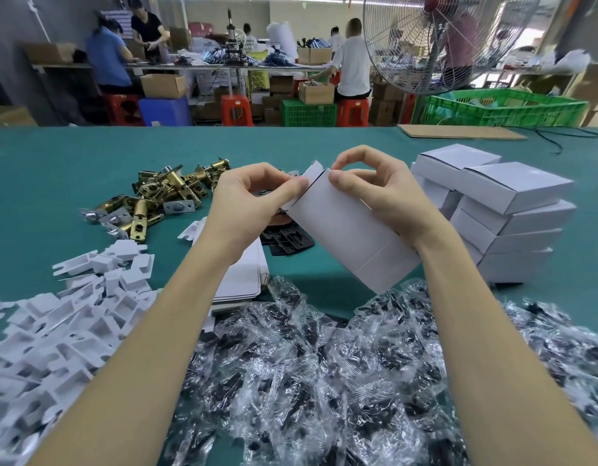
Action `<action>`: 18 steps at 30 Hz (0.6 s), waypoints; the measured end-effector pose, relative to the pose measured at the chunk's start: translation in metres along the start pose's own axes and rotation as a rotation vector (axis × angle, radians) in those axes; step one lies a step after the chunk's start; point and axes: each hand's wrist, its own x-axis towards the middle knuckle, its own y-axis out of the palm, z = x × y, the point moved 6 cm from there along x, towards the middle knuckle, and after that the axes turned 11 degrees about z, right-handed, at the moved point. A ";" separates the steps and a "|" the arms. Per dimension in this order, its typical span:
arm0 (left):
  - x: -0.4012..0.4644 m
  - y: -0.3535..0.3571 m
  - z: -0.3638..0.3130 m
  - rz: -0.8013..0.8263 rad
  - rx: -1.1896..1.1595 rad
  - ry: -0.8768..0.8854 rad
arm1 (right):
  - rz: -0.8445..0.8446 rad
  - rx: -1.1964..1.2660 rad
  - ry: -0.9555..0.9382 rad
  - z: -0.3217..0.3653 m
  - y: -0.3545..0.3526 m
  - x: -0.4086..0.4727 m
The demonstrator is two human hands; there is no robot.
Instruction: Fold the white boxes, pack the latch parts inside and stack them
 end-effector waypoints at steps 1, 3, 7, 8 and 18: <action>0.000 0.000 0.000 0.000 -0.002 -0.002 | -0.001 0.001 0.002 0.000 0.000 0.000; 0.000 0.000 0.001 0.005 -0.007 -0.008 | 0.001 0.009 0.002 0.000 -0.001 0.000; 0.000 0.000 0.001 0.011 -0.012 -0.013 | 0.013 0.004 0.012 -0.002 -0.001 -0.001; 0.000 0.001 0.001 0.012 -0.001 -0.008 | 0.015 -0.001 0.013 -0.002 -0.001 -0.001; -0.002 0.007 -0.006 -0.016 0.149 0.065 | 0.007 -0.037 -0.003 -0.001 -0.001 0.000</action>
